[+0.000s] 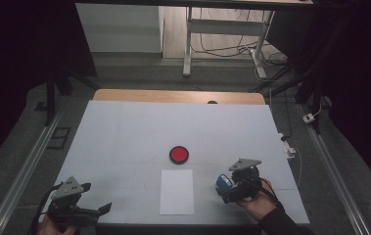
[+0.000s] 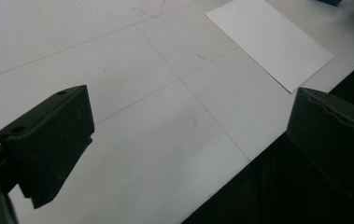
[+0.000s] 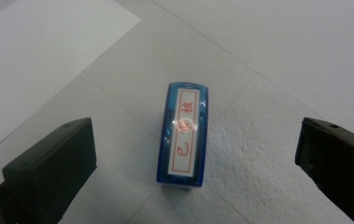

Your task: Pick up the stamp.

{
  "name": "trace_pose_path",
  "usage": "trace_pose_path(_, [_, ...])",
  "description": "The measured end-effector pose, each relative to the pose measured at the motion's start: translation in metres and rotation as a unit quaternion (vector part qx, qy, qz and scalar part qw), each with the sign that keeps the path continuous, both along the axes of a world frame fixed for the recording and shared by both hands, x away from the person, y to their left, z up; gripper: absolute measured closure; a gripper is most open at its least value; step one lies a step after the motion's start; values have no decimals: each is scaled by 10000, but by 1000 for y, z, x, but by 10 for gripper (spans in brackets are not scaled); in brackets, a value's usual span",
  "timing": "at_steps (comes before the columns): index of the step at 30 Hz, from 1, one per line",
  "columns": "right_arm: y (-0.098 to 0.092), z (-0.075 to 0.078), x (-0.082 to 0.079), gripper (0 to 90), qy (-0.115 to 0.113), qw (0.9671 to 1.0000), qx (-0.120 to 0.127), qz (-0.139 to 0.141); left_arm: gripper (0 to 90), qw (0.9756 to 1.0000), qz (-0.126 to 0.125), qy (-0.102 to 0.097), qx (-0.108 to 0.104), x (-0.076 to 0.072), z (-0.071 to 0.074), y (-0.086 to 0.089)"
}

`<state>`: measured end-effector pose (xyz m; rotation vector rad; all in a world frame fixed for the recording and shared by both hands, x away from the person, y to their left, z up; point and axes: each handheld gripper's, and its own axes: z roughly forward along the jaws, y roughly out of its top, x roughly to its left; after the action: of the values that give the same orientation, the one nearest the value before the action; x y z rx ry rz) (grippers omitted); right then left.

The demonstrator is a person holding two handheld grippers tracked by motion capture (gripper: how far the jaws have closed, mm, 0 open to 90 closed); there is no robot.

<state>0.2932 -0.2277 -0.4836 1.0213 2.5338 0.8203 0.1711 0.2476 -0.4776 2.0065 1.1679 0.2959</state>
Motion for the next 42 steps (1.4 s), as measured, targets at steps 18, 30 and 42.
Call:
trace_pose_path(18, [3,5,1,407,70,9998,-84,140,12,10000,-10,24,35,1,0,-1])
trace_pose_path(30, [4,7,0,622,159,9997,-76,173,12,10000,-39,33,65,1,0,-2])
trace_pose_path(42, [5,9,0,693,136,9997,-100,155,12,10000,-53,28,64,1,0,-2])
